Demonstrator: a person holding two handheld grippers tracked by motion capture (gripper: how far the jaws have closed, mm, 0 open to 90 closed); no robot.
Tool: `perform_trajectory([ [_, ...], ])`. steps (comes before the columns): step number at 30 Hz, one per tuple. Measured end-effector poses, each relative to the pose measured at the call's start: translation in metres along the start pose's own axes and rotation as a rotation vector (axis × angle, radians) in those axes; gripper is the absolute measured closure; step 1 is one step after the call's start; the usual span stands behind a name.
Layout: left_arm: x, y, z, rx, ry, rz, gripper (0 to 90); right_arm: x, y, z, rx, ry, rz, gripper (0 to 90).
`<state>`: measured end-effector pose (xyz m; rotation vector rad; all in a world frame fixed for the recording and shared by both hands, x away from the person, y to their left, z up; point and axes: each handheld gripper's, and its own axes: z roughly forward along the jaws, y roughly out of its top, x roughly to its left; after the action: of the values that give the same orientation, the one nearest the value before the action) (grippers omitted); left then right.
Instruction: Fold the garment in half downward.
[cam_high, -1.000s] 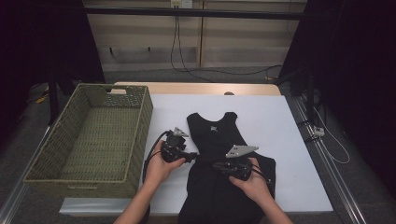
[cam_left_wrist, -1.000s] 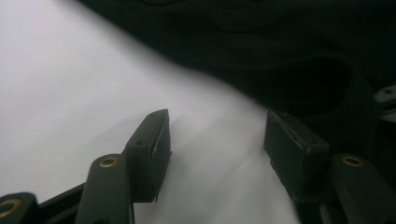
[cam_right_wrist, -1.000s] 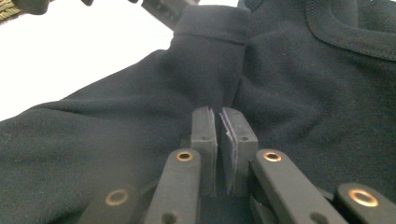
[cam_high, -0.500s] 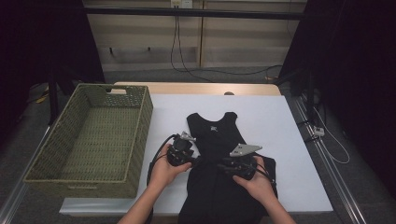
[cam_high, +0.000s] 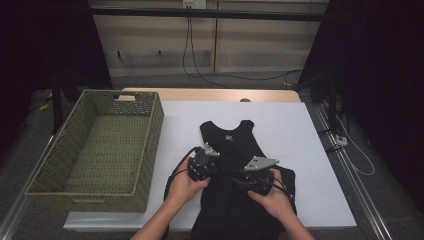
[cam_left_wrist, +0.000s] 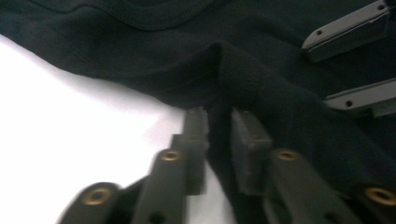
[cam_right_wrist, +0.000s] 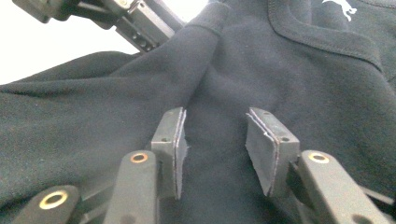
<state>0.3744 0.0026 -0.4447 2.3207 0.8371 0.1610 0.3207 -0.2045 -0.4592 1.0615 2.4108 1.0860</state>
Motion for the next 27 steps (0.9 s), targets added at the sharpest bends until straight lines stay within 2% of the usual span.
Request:
perform_trajectory([
  [3, 0.003, 0.001, -0.005, 0.028, -0.014, -0.029, 86.2, 0.000, 0.000, 0.000, 0.000, 0.002, -0.002, 54.5],
  [5, 0.007, 0.001, -0.011, 0.028, -0.012, -0.043, 87.4, 0.000, 0.000, 0.000, -0.001, 0.004, -0.001, 53.5],
  [7, 0.014, 0.002, -0.022, 0.003, -0.030, -0.072, 87.4, 0.001, 0.000, 0.000, -0.002, 0.005, -0.003, 52.7],
  [11, 0.024, 0.003, -0.045, -0.050, -0.029, -0.132, 87.6, 0.002, 0.000, 0.001, -0.002, 0.009, -0.002, 49.5],
  [14, 0.030, 0.001, -0.058, -0.066, -0.025, -0.156, 87.7, 0.003, 0.000, 0.001, 0.002, 0.010, -0.002, 45.2],
  [20, 0.032, -0.004, -0.065, -0.068, -0.030, -0.166, 87.7, 0.007, 0.002, 0.002, 0.016, 0.012, -0.007, 37.0],
  [23, 0.031, -0.006, -0.066, -0.065, -0.034, -0.170, 87.6, 0.008, 0.003, 0.000, 0.029, 0.003, -0.011, 28.6],
  [25, 0.031, -0.007, -0.067, -0.064, -0.039, -0.172, 87.6, 0.005, 0.001, -0.006, 0.035, -0.014, 0.003, 27.4],
  [27, 0.032, -0.009, -0.067, -0.054, -0.041, -0.165, 87.6, -0.001, -0.003, -0.013, 0.015, -0.011, 0.031, 27.3],
])
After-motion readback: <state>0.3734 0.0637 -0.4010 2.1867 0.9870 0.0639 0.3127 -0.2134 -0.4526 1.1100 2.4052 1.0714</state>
